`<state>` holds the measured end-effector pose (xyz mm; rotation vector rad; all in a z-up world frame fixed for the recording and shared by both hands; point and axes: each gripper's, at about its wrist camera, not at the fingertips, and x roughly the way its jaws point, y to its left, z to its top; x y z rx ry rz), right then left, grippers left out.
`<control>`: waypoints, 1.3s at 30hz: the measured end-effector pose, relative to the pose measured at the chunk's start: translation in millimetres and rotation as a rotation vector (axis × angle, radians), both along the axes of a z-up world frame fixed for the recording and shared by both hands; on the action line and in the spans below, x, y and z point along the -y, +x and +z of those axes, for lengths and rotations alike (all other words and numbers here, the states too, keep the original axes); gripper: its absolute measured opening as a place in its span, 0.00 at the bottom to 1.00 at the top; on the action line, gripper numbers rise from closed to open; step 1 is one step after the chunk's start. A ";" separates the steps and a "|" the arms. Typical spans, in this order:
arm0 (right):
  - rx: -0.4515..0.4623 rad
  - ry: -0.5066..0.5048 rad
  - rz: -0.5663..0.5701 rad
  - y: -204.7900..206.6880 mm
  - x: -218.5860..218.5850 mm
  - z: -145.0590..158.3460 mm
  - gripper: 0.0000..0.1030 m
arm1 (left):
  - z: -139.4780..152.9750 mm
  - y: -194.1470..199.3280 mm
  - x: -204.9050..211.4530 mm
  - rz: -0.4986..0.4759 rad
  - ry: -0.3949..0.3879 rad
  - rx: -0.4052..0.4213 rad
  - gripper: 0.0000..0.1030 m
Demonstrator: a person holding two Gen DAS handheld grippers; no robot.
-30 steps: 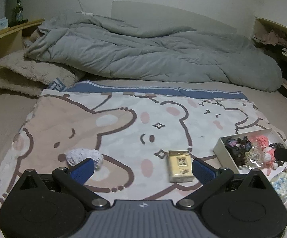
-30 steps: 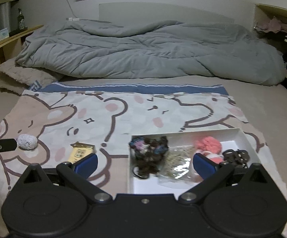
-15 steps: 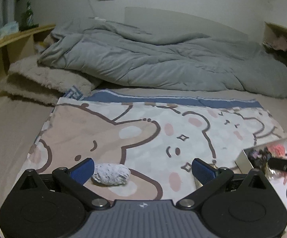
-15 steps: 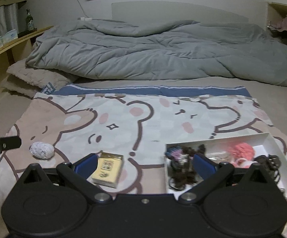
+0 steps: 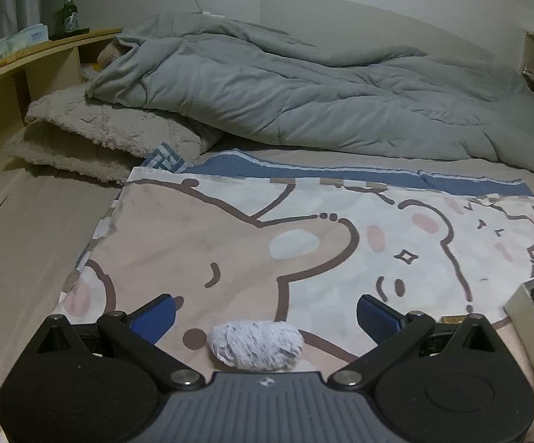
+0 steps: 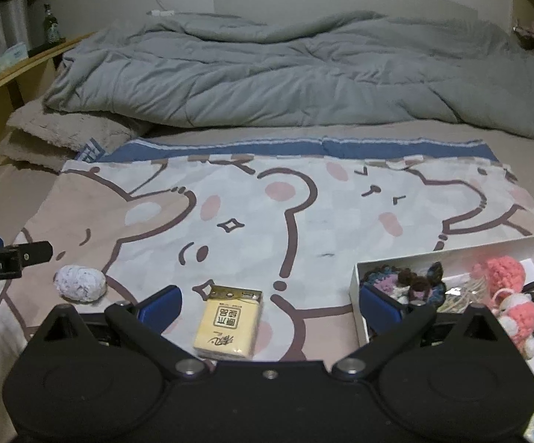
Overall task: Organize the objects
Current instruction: 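Grasp the white lace ball with the left gripper while the right gripper grasps the yellow tissue pack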
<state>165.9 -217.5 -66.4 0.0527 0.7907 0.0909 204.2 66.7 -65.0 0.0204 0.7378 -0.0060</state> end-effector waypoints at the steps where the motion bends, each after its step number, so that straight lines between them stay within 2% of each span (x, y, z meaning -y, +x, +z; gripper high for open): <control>1: -0.007 0.001 -0.004 2.8 -0.1 -2.8 1.00 | -3.3 1.8 0.1 -0.003 0.004 0.000 1.00; 8: -0.064 0.071 -0.030 21.8 0.4 -21.1 1.00 | -31.8 19.5 -4.8 0.008 0.056 -0.061 1.00; 14: -0.119 0.106 -0.010 34.2 -7.6 -38.0 1.00 | -54.9 32.2 -13.9 0.033 0.086 -0.118 1.00; 21: -0.182 0.111 -0.019 46.5 -11.9 -56.6 0.99 | -70.8 42.2 -19.0 0.053 0.038 -0.141 1.00; 25: -0.200 0.120 -0.016 51.5 -13.3 -64.1 0.93 | -77.2 46.6 -13.1 0.051 0.023 -0.139 1.00; 30: -0.223 0.142 0.003 55.9 -17.6 -73.9 0.92 | -85.7 50.2 -3.5 0.006 0.029 -0.153 1.00; 32: -0.231 0.139 0.013 57.4 -21.2 -77.1 0.90 | -87.2 50.9 -0.9 0.003 0.038 -0.153 0.96; 34: -0.242 0.135 0.022 58.7 -25.3 -80.7 0.88 | -88.0 51.8 -0.8 0.003 0.028 -0.166 0.83; 37: -0.259 0.122 0.032 58.8 -30.6 -85.3 0.83 | -88.0 50.9 -1.3 0.004 0.026 -0.168 0.79; 39: -0.276 0.104 0.036 59.2 -34.3 -89.1 0.75 | -86.4 49.8 -1.2 0.004 0.026 -0.166 0.77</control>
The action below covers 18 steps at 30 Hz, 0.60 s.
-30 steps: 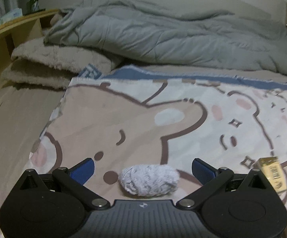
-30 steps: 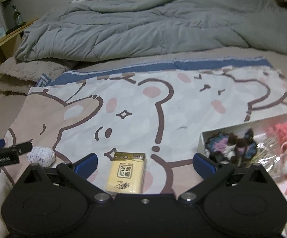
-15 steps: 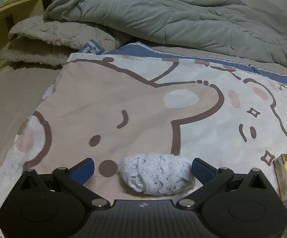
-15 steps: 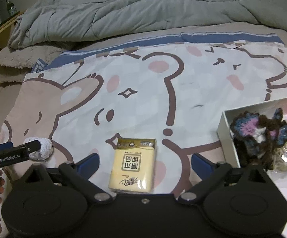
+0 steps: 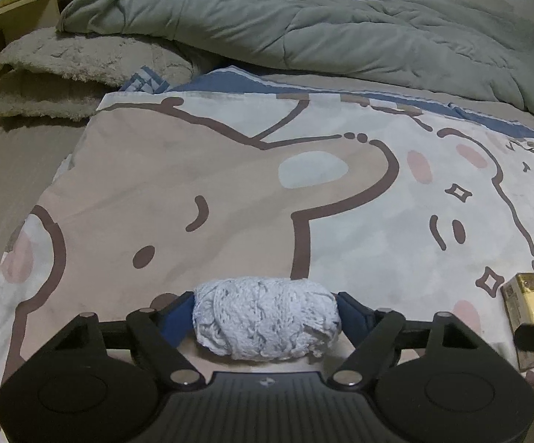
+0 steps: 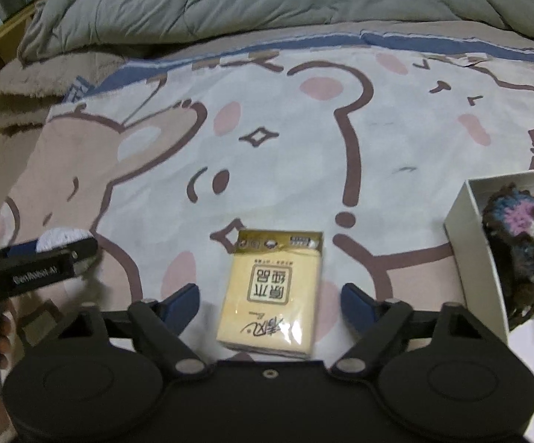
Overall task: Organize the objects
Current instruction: 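Grasp the white lace ball with the left gripper while the right gripper grasps the yellow tissue pack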
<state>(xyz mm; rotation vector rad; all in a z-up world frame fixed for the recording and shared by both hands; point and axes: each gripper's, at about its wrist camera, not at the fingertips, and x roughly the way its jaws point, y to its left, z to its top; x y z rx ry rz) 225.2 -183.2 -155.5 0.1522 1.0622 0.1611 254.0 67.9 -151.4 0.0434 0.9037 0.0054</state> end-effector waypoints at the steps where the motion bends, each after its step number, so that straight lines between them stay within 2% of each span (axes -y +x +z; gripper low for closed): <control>1: -0.014 -0.009 0.002 0.6 -1.6 -1.8 0.68 | 0.7 0.2 -0.1 0.001 -0.001 0.000 0.77; 3: -0.031 -0.017 0.008 0.8 -2.4 -3.1 0.55 | 3.9 -0.7 -0.6 0.005 -0.008 0.006 0.76; 4: -0.026 -0.017 0.012 0.3 -2.3 -1.9 0.54 | 6.0 -1.0 -0.9 0.004 -0.013 0.008 0.76; 18: 0.135 0.018 0.040 -24.8 8.8 55.1 0.52 | 62.2 -35.4 18.6 -0.034 -0.051 0.089 0.76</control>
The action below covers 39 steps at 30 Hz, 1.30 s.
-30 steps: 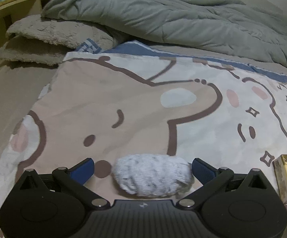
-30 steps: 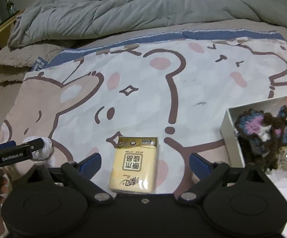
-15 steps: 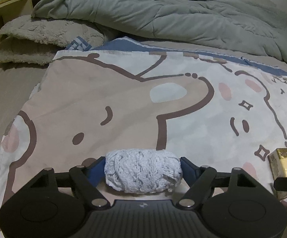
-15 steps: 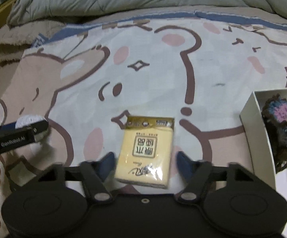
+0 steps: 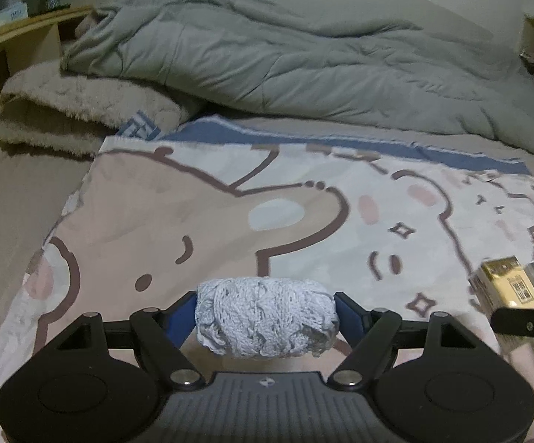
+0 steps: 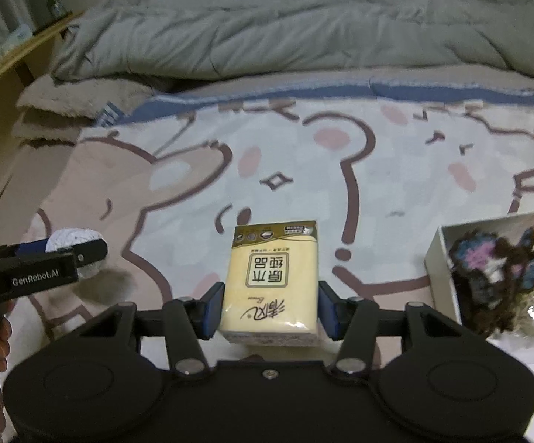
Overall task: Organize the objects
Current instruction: 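Grasp the white lace ball with the left gripper while the right gripper grasps the yellow tissue pack, then lift and carry the lace ball and tissue pack toward the white box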
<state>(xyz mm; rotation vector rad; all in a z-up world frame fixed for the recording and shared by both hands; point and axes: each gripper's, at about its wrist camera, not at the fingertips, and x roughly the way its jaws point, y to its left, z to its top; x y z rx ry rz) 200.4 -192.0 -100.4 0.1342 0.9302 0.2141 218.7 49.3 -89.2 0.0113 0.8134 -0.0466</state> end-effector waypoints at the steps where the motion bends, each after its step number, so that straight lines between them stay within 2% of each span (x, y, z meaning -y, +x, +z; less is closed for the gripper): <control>1: 0.012 0.001 0.003 -2.5 0.8 4.4 0.52 | 5.2 -4.2 2.7 -0.005 0.002 0.005 0.76; 9: 0.096 0.016 -0.006 -27.8 15.3 37.0 0.52 | 32.7 -33.5 17.5 -0.014 0.004 0.023 0.76; 23: 0.175 0.044 -0.018 -63.0 33.8 69.0 0.52 | 68.0 -71.2 38.1 -0.024 -0.075 0.051 0.76; 32: 0.215 0.036 -0.013 -83.6 49.7 83.9 0.52 | 81.3 -86.8 61.3 -0.081 -0.121 0.068 0.76; 39: 0.234 0.031 -0.059 -98.0 84.2 91.2 0.52 | 83.0 -92.1 88.3 -0.145 -0.161 0.061 0.76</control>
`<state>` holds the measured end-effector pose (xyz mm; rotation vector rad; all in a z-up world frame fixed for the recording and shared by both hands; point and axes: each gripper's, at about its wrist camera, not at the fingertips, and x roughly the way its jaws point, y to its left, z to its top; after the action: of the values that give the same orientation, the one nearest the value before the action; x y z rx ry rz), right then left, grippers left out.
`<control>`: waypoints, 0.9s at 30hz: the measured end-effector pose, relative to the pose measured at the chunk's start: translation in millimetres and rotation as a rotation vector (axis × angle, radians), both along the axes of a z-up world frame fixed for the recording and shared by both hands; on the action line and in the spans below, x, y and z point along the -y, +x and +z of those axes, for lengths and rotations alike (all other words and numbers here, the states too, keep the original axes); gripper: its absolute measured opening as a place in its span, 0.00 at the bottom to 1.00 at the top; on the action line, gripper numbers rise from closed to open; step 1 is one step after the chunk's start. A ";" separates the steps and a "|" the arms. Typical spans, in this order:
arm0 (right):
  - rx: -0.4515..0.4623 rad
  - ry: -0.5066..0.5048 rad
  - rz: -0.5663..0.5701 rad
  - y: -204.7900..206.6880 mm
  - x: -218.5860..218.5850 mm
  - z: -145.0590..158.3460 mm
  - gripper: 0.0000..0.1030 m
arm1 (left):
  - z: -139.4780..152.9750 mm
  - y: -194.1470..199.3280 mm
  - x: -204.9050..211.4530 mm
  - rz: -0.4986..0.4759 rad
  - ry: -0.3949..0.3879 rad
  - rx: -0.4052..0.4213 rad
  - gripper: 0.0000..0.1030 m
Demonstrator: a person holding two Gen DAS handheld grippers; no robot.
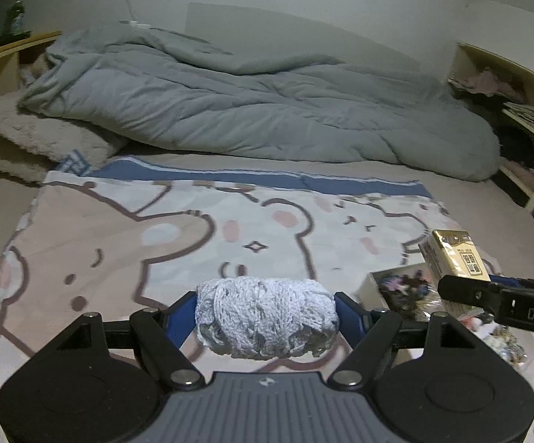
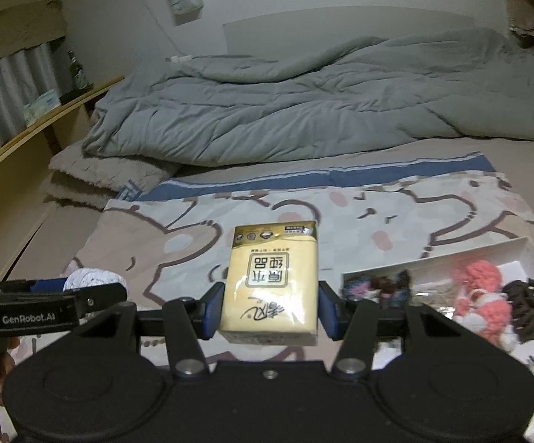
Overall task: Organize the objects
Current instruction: 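Lift and carry the lace ball and tissue pack toward the white box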
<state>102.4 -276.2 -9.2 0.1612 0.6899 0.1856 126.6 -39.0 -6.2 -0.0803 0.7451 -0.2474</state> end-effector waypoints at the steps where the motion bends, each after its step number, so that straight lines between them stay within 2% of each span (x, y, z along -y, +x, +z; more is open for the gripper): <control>1: -0.001 0.000 -0.008 -1.5 5.7 0.3 0.52 | 0.0 -1.2 5.0 -0.013 -0.003 0.000 0.76; 14: -0.021 -0.011 -0.126 -22.3 79.8 -7.3 0.52 | -4.5 -20.6 86.3 -0.227 -0.011 -0.004 0.76; 27: -0.092 -0.006 -0.156 -24.6 126.0 -30.5 0.52 | -34.2 -42.2 167.5 -0.474 -0.002 -0.075 0.76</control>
<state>77.8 -402.2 -39.8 0.2180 0.7658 0.0273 84.4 -206.6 -40.4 0.0875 0.8325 -0.6991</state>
